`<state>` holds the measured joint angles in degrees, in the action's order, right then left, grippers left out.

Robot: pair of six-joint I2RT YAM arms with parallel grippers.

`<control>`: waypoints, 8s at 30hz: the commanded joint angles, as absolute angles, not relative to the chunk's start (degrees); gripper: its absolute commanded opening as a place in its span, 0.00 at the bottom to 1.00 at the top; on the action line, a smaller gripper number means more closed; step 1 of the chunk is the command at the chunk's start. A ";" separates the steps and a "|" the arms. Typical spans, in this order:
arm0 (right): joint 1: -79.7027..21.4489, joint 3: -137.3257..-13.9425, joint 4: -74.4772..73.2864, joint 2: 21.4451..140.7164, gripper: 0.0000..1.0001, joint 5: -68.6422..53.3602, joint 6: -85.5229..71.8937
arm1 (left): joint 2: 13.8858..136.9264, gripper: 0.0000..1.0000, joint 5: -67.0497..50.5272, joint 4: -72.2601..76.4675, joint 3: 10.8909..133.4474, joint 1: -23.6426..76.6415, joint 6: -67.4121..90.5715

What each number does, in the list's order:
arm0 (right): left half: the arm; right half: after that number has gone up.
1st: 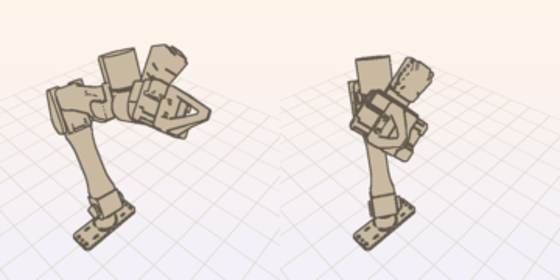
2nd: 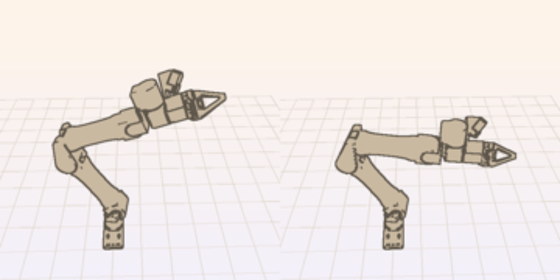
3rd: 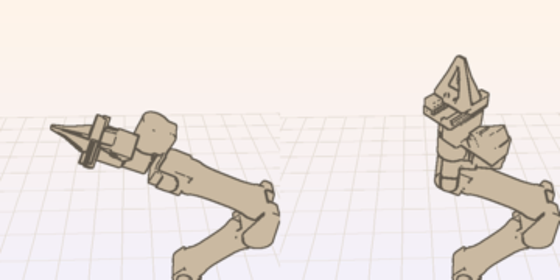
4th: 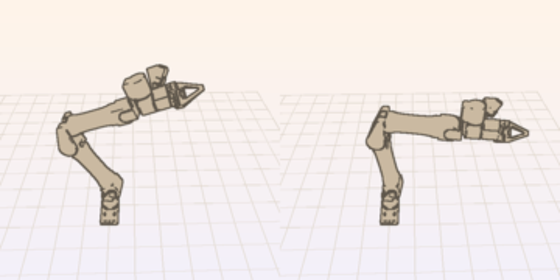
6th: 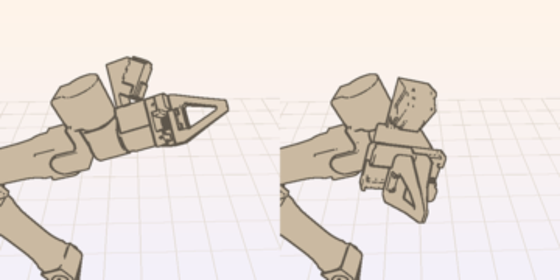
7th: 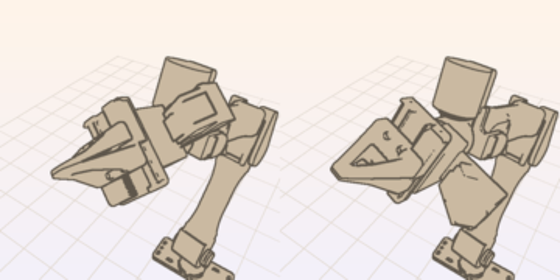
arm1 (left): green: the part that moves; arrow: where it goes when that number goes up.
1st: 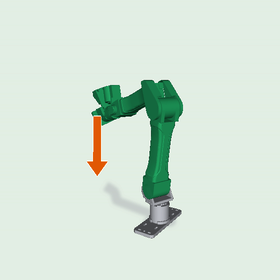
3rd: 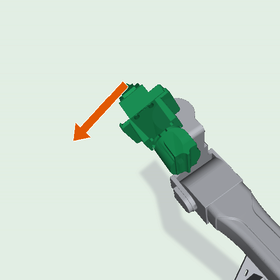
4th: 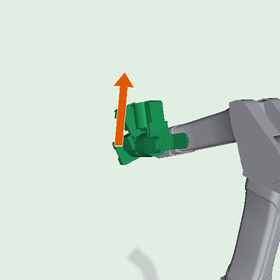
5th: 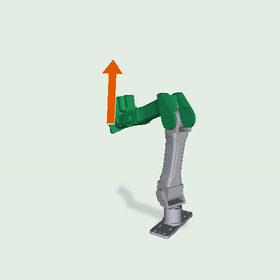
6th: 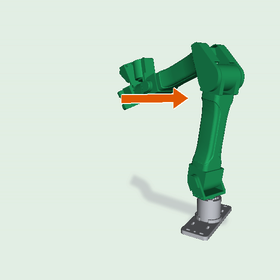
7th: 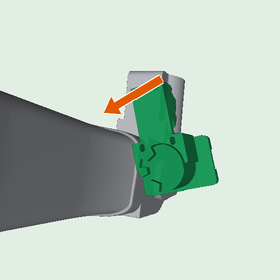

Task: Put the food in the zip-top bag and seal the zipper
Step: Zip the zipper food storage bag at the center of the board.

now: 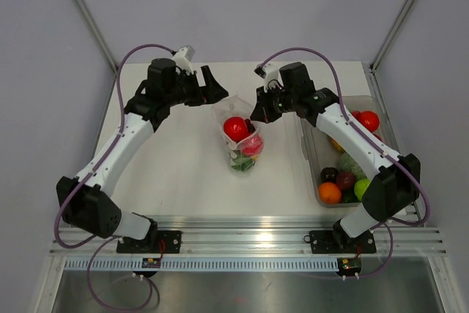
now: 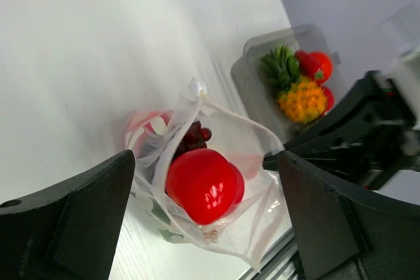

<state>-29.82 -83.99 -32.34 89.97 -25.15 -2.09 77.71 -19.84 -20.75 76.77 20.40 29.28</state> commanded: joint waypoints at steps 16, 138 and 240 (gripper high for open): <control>-29.44 -89.99 -34.35 91.41 0.11 -26.55 -1.14 | 91.14 0.00 -21.72 -29.70 86.74 22.76 22.75; -39.29 -58.89 -5.54 71.10 0.00 -24.08 20.04 | 94.92 0.64 -69.08 95.36 39.11 1.76 44.82; -47.46 -121.12 -38.15 114.87 0.13 -39.73 30.06 | 58.45 0.00 -55.02 0.17 44.12 4.39 -0.69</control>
<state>-46.94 -118.91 -40.12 114.93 -39.94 30.35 59.66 -54.98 -3.01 43.62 4.25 1.15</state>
